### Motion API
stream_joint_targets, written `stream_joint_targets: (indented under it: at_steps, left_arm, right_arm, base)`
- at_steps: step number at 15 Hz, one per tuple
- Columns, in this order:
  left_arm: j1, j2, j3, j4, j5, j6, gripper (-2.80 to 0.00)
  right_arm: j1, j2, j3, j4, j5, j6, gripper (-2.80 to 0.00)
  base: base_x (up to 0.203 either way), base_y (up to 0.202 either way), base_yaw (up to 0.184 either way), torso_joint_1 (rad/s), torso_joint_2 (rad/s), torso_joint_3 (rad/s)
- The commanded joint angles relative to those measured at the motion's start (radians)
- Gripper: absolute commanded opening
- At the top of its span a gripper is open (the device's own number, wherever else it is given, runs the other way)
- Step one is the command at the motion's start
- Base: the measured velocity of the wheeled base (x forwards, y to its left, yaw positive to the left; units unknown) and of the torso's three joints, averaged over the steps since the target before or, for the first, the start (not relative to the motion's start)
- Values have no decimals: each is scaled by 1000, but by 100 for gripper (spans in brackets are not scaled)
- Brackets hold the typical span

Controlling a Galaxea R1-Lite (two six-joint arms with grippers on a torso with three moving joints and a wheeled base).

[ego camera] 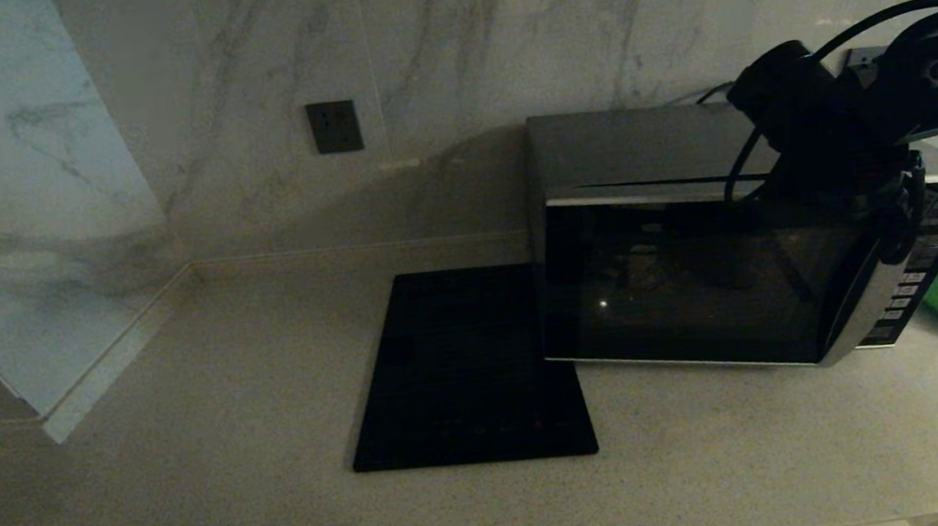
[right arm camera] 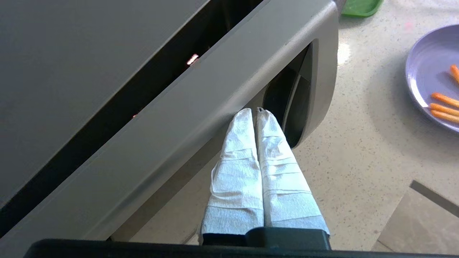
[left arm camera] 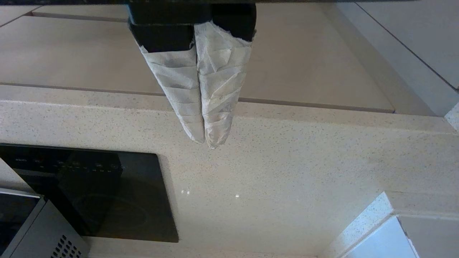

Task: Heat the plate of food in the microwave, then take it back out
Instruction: Close the microwave oven

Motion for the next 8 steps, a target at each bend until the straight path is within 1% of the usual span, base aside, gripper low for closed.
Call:
stream_joint_targets:
  at_steps: [1,8]
  left_arm:
    - [0,1,0,0,0,0,-280]
    - [1,0,0,0,0,0,-280]
  right_arm:
    - [1,-9,4,-30,1,5,-280]
    - [1,-38,108,-197,41,-25,-280]
  base:
    - [0,0,0,0,0,0]
    - [0,0,0,0,0,0]
